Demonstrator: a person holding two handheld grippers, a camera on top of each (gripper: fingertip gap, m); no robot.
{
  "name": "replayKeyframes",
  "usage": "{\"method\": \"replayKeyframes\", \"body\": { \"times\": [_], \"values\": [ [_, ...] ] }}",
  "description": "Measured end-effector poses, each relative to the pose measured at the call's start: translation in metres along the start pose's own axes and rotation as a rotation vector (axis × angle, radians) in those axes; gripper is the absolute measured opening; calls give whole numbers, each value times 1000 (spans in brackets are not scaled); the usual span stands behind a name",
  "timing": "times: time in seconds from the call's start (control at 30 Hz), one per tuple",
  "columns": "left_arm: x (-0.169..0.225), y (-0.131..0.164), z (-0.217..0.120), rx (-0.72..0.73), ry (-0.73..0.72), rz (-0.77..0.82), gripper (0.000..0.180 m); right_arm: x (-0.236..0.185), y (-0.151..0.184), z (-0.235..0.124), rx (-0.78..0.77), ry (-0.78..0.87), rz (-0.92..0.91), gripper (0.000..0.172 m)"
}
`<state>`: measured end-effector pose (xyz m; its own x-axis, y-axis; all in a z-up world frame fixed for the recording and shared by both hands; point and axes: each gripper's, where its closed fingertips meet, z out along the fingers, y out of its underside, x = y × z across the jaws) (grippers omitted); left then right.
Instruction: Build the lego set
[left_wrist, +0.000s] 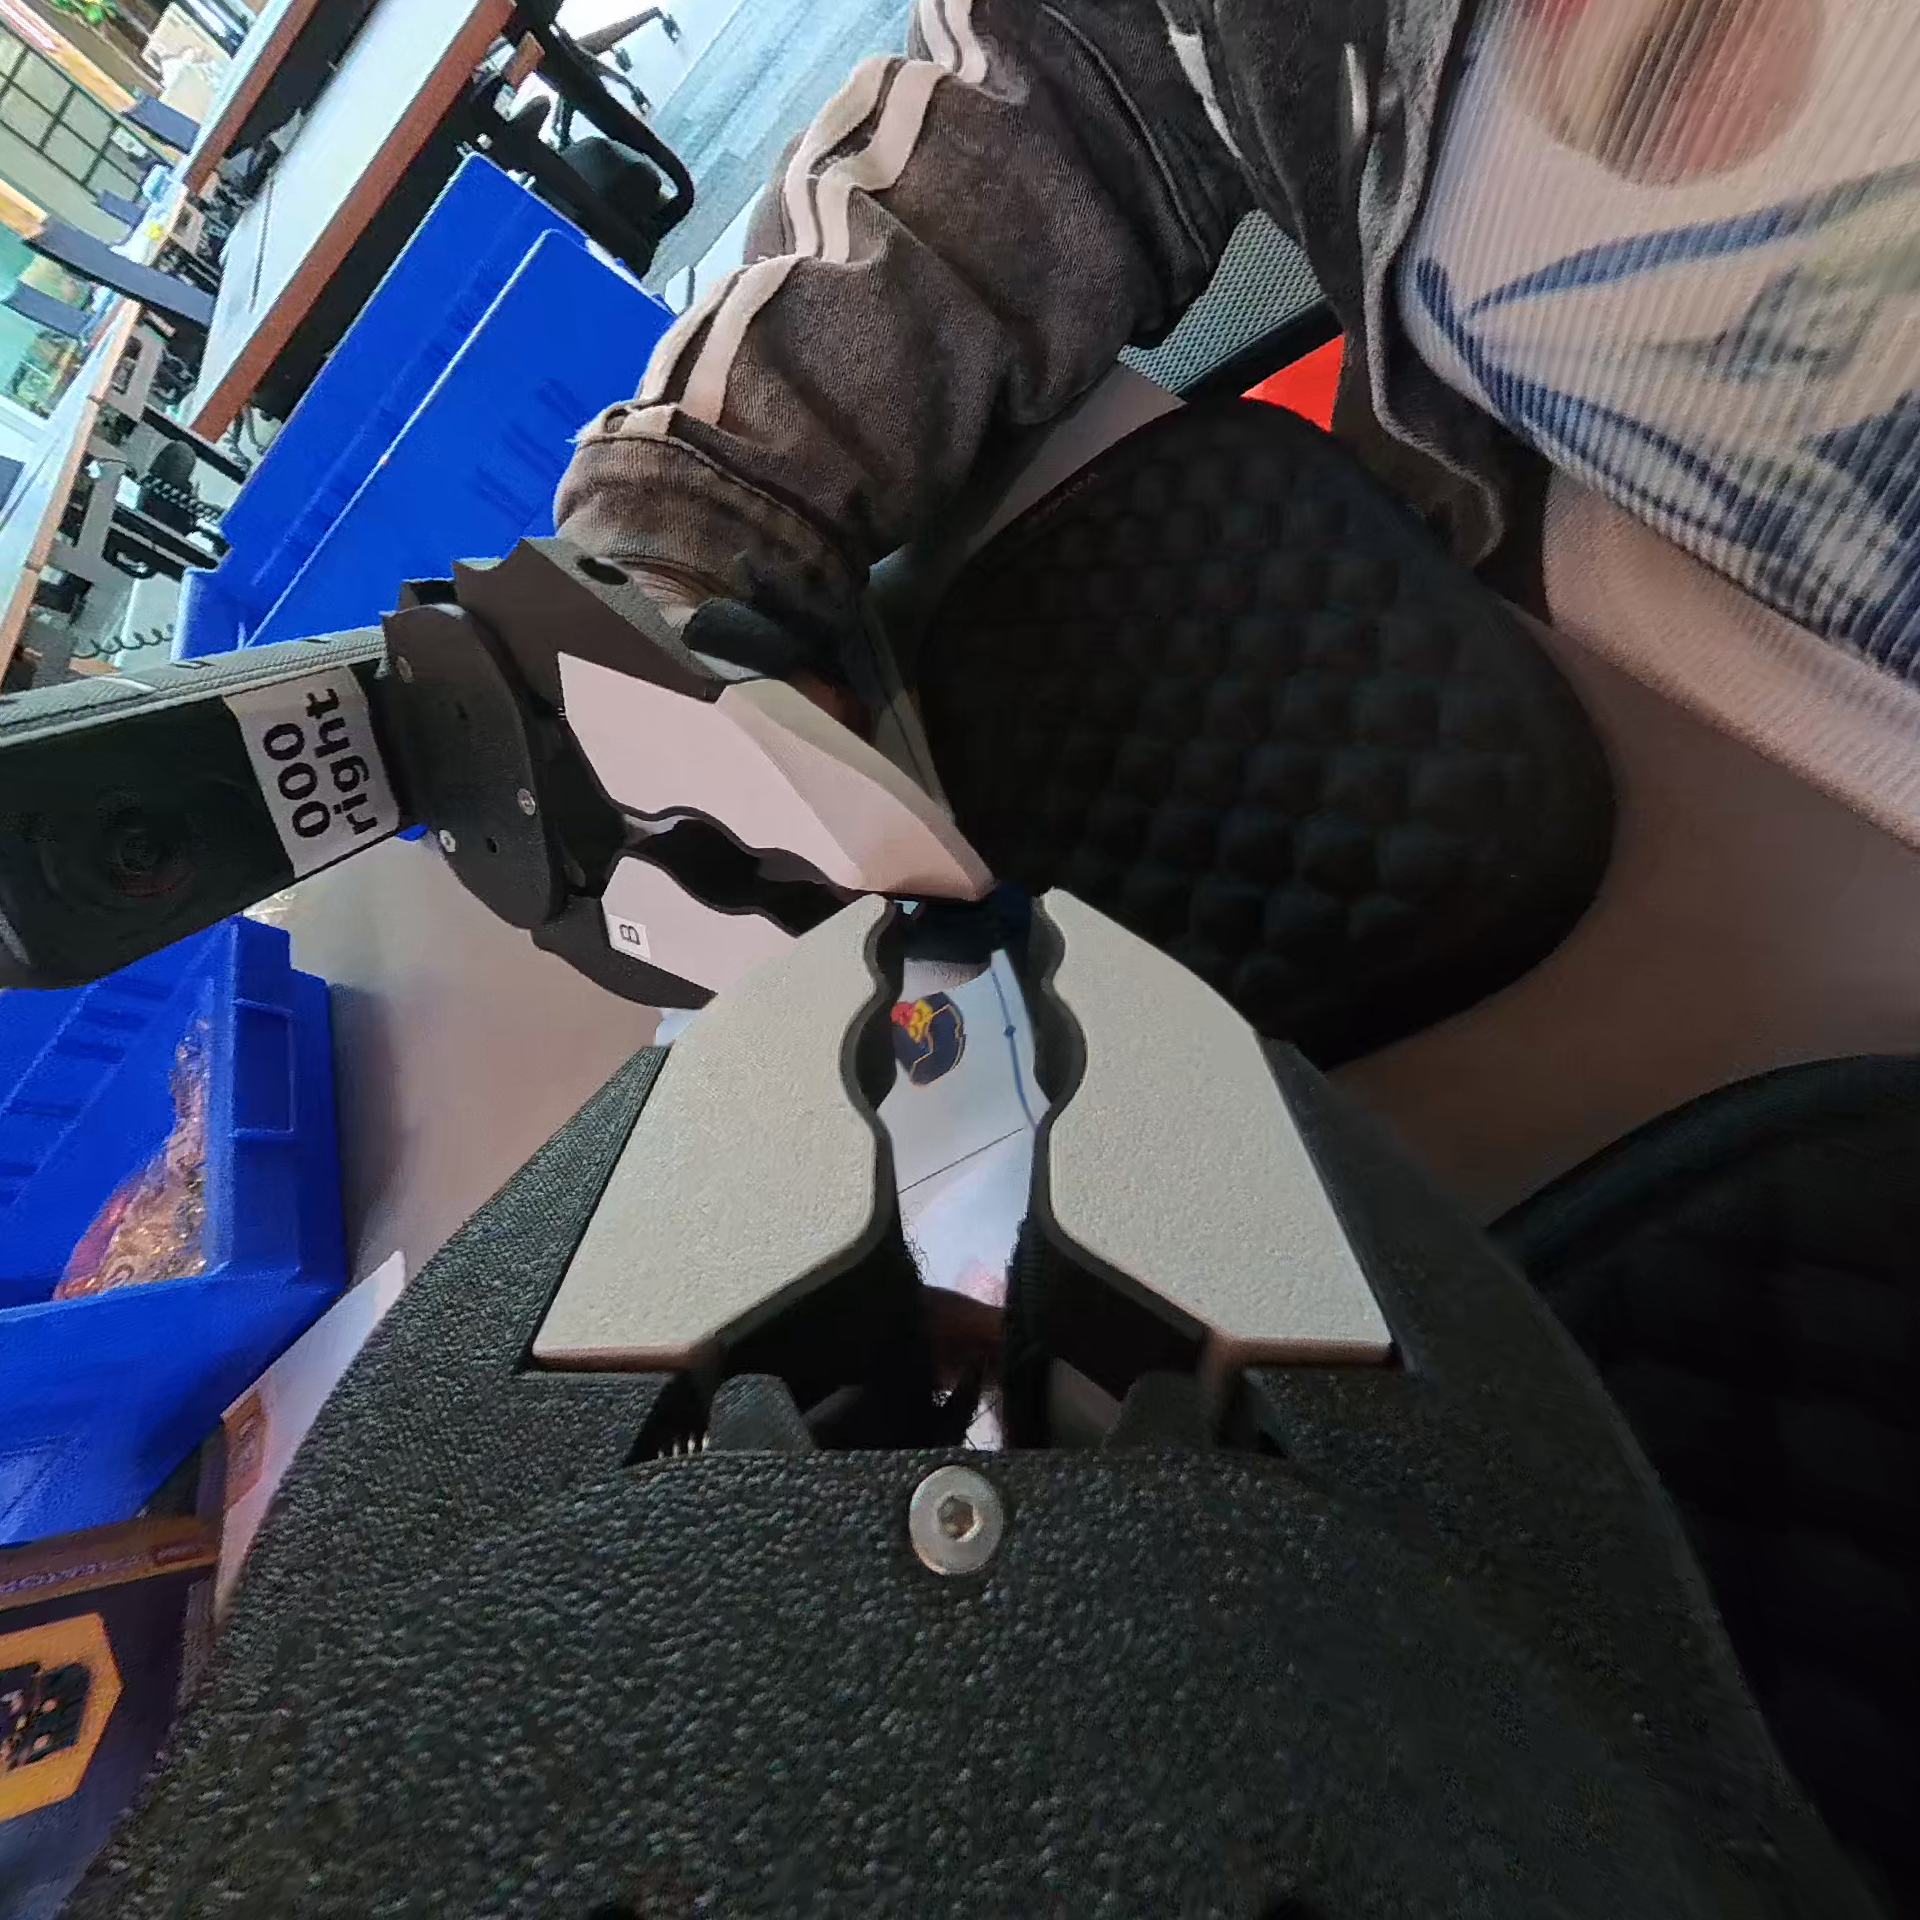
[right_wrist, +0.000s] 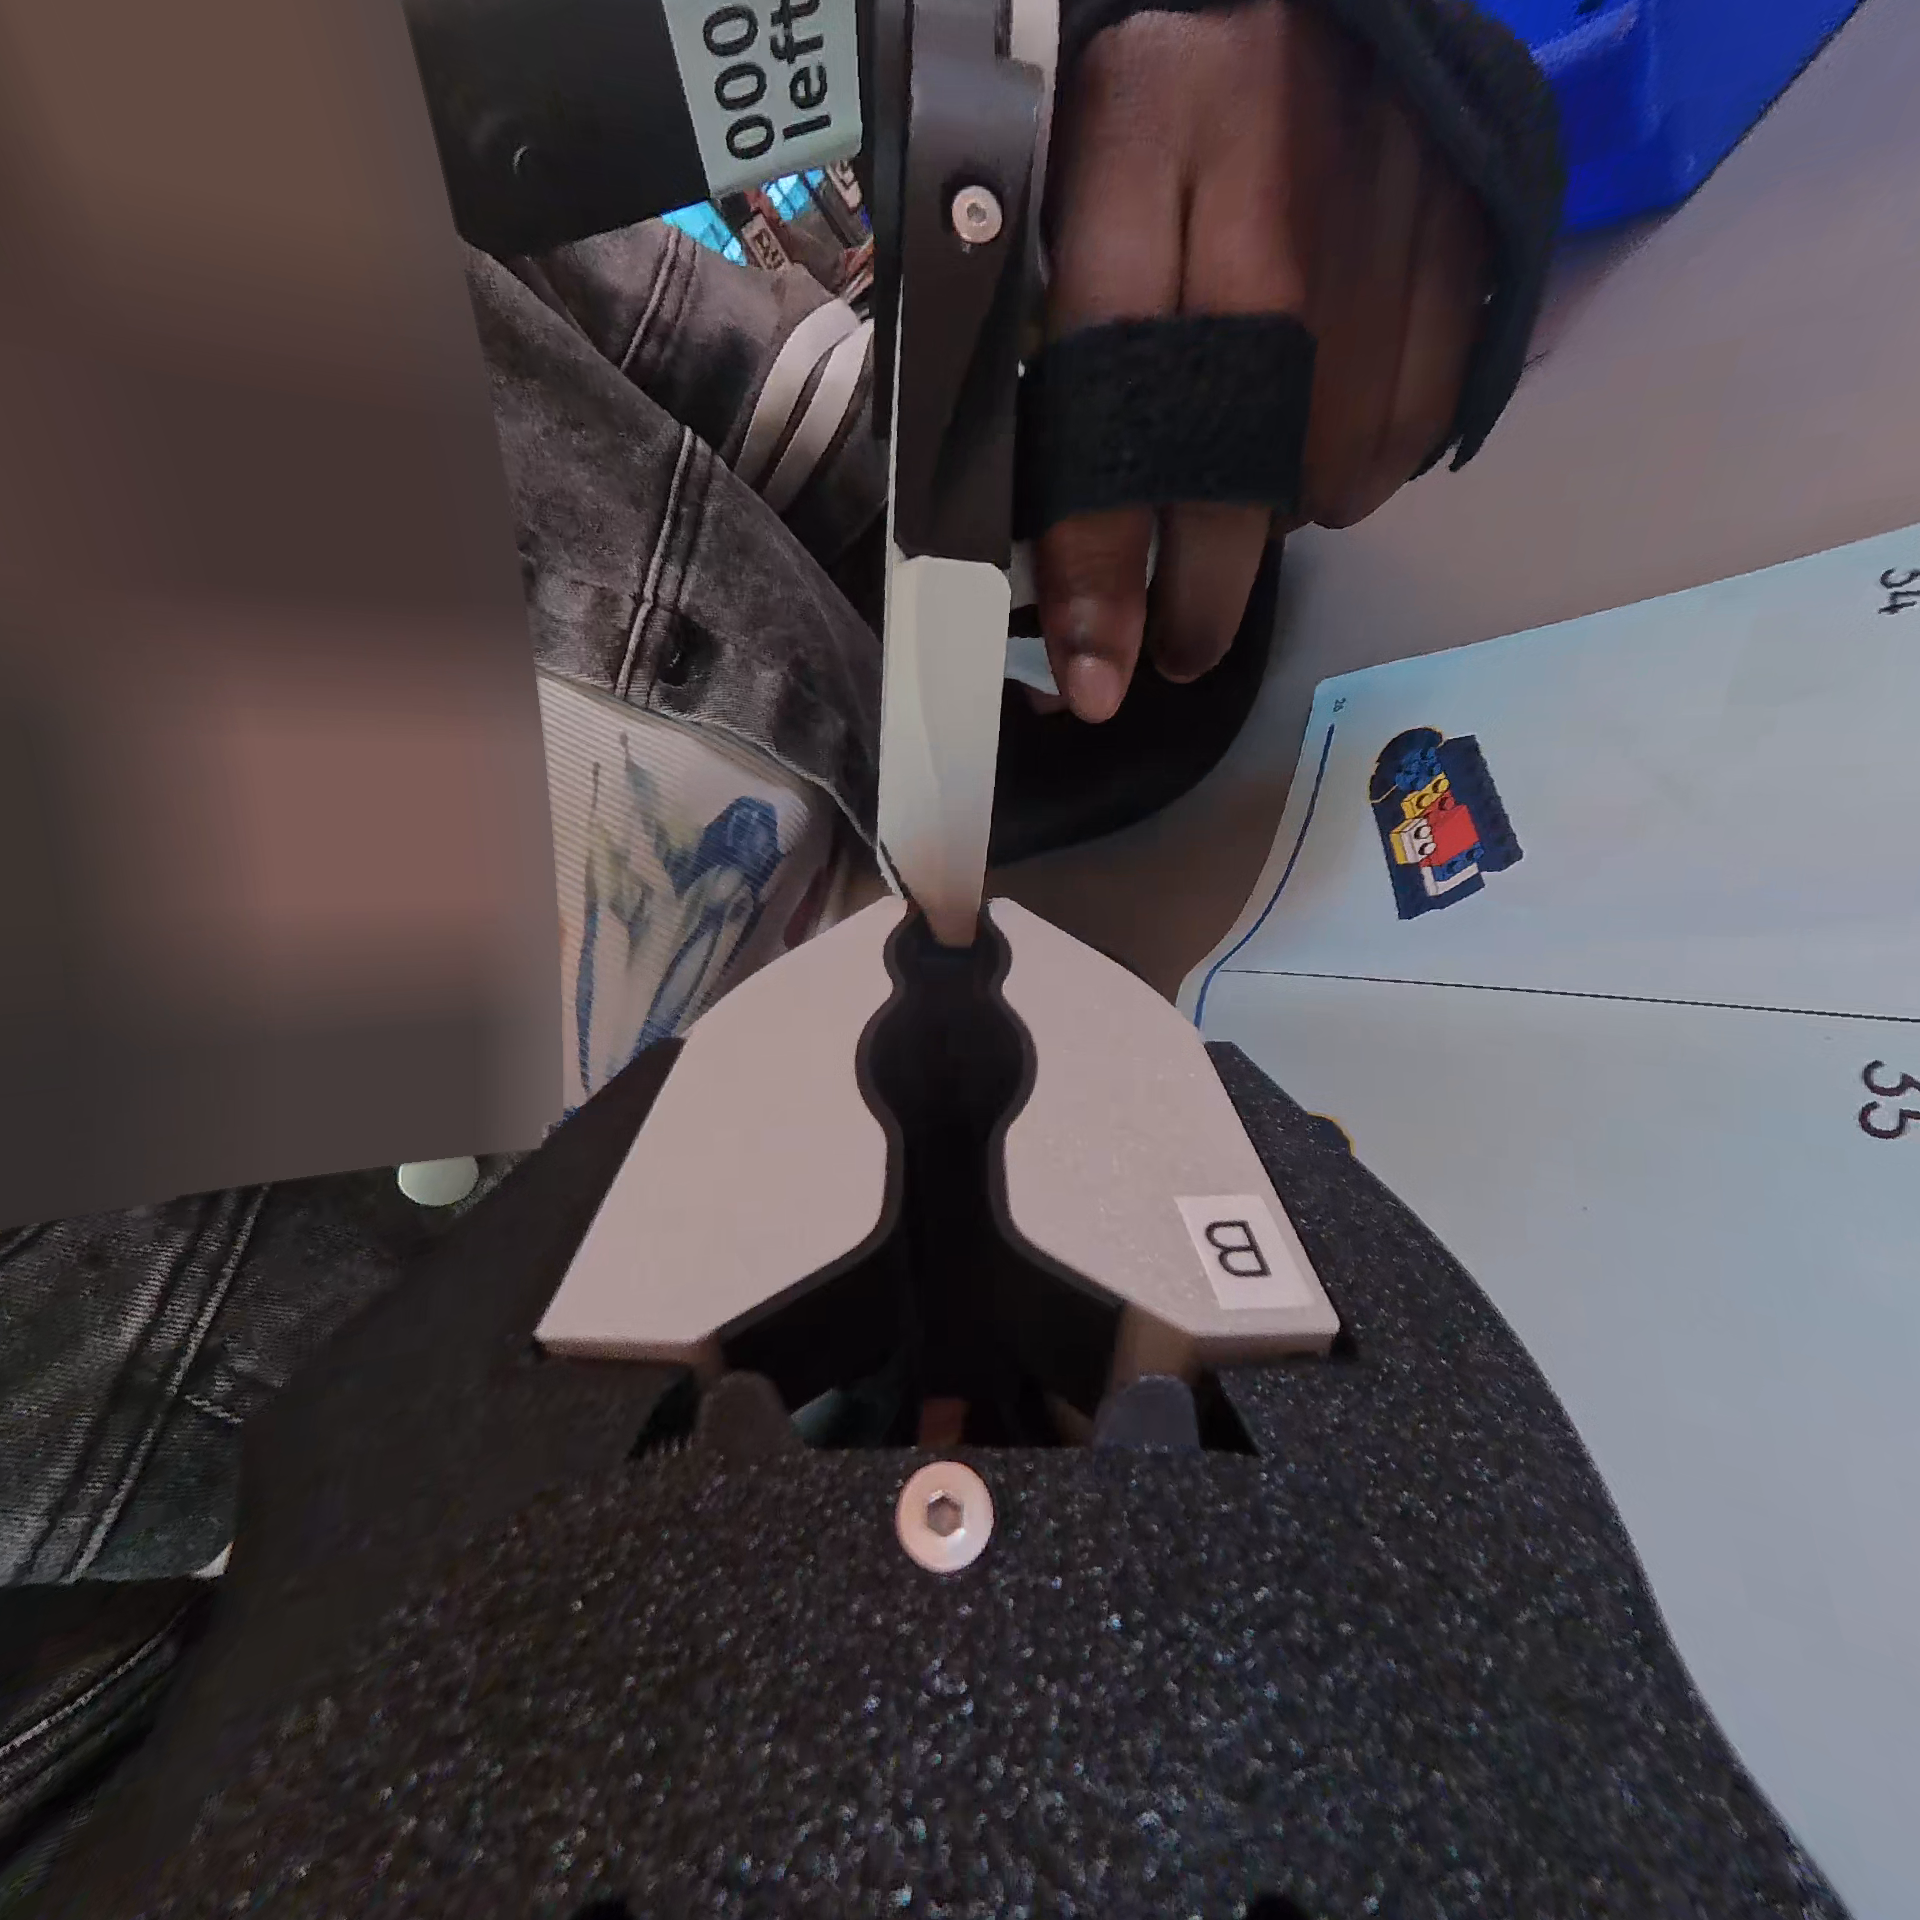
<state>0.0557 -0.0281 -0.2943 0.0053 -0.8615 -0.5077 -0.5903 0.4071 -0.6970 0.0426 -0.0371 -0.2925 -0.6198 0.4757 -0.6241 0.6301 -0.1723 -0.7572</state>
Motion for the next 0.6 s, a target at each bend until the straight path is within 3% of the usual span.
{"method": "replayKeyframes", "body": {
  "times": [0.2,0.37,0.5,0.6],
  "values": [
    [-52,27,-19,-166,-322,6,22,26,-45,-36,348,130,82,23],
    [-68,37,-26,-227,-430,-3,22,38,-53,-40,427,191,95,23],
    [-68,35,-25,-206,-431,-14,22,42,-53,-40,456,194,115,9],
    [-77,18,-30,-47,-487,-103,24,24,-63,-46,545,39,130,9]
  ]
}}
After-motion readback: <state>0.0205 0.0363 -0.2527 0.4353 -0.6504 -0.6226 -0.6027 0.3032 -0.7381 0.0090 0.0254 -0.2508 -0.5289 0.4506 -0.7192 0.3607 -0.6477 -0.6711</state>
